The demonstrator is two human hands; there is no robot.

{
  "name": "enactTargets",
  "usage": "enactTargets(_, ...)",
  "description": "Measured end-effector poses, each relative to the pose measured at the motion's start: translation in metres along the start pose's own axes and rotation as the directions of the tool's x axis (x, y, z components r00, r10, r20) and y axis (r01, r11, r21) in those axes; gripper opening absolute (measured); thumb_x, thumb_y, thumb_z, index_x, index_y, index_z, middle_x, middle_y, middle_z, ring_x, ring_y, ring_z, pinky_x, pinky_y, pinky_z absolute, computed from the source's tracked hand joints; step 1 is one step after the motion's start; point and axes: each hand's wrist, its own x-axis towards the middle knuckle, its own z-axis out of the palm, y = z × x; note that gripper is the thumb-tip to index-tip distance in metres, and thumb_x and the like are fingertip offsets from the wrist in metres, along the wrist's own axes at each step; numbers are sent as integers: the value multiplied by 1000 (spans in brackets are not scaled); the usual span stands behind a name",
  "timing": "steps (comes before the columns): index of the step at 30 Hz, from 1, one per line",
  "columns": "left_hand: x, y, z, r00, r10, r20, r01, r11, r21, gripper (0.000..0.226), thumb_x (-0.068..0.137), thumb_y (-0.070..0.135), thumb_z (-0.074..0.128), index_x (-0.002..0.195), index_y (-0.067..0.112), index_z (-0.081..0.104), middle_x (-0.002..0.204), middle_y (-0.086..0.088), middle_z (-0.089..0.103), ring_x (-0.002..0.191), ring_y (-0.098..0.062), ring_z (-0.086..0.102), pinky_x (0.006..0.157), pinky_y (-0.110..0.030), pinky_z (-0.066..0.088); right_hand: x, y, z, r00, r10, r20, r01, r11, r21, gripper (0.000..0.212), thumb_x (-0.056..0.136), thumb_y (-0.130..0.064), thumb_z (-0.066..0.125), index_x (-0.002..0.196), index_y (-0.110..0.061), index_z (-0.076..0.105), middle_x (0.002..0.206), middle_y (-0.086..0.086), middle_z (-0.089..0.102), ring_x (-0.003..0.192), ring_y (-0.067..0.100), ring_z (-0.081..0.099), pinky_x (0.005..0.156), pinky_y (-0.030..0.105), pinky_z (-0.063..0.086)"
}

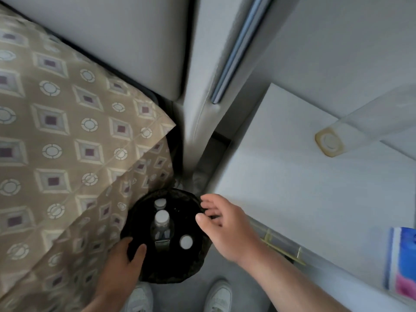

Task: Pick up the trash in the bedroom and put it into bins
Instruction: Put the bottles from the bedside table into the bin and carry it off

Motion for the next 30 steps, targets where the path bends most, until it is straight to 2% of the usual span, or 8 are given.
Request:
enactTargets(3,-27,53,1,964,243,-107,-253,963,-95,54,84,48,53,127,16,51,126,-3,53,112,-22,54,96,-44,45,-16,-17,-32,989,-122,-86,123,992,7,40,85,-40,58,124,-31,58,112,-19,63,105,-3,59,89,19,51)
enactTargets(7,-61,150,1,727,677,-112,-671,736,95,67,76,55,44,130,15,50,130,10,46,124,-9,39,103,-24,29,-33,-33,-97,913,-202,-353,229,973,38,30,79,-48,53,107,-39,60,104,-20,66,102,-2,61,83,14,50)
enactTargets(11,-76,246,31,523,848,84,-826,479,298,73,82,60,34,142,17,39,150,5,33,141,-6,18,112,-15,6,-48,-34,-171,743,-196,-640,271,962,20,26,76,-48,50,98,-40,59,99,-18,67,96,1,62,76,9,47)
enactTargets(14,-77,292,63,542,808,232,-810,428,401,79,87,65,27,151,26,3,158,7,-8,137,-3,-19,113,-23,-9,-52,-32,-223,570,-242,-785,300,951,-75,29,77,-44,51,100,-29,60,98,-18,64,93,3,61,73,12,48)
enactTargets(20,-52,307,93,685,606,405,-680,332,654,95,83,69,40,149,27,-14,153,0,-29,143,-21,-22,118,-42,-10,-31,-27,-290,352,-310,-883,245,941,-232,50,75,-38,61,120,-20,51,111,-26,45,105,15,53,84,19,46)
enactTargets(25,-50,310,95,691,606,394,-681,362,637,99,78,70,48,150,29,-6,157,0,-19,145,-21,-17,118,-41,-9,-13,-30,-314,560,-183,-808,125,983,-136,66,73,-36,76,130,-24,45,125,-19,48,119,7,46,101,25,38)
enactTargets(27,-52,312,95,697,599,396,-680,374,630,99,77,69,51,150,29,-3,158,-1,-17,145,-22,-15,118,-42,-8,-9,-31,-318,661,-115,-742,138,990,-30,43,76,-33,75,112,-33,51,105,-27,55,98,-8,53,84,16,40)
enactTargets(30,-50,313,96,703,596,389,-678,397,618,100,75,69,53,151,30,0,159,1,-14,146,-20,-13,119,-41,-7,-5,-27,-325,656,-53,-753,170,982,79,23,80,-30,72,99,-28,58,90,-19,62,89,-5,58,69,17,39)
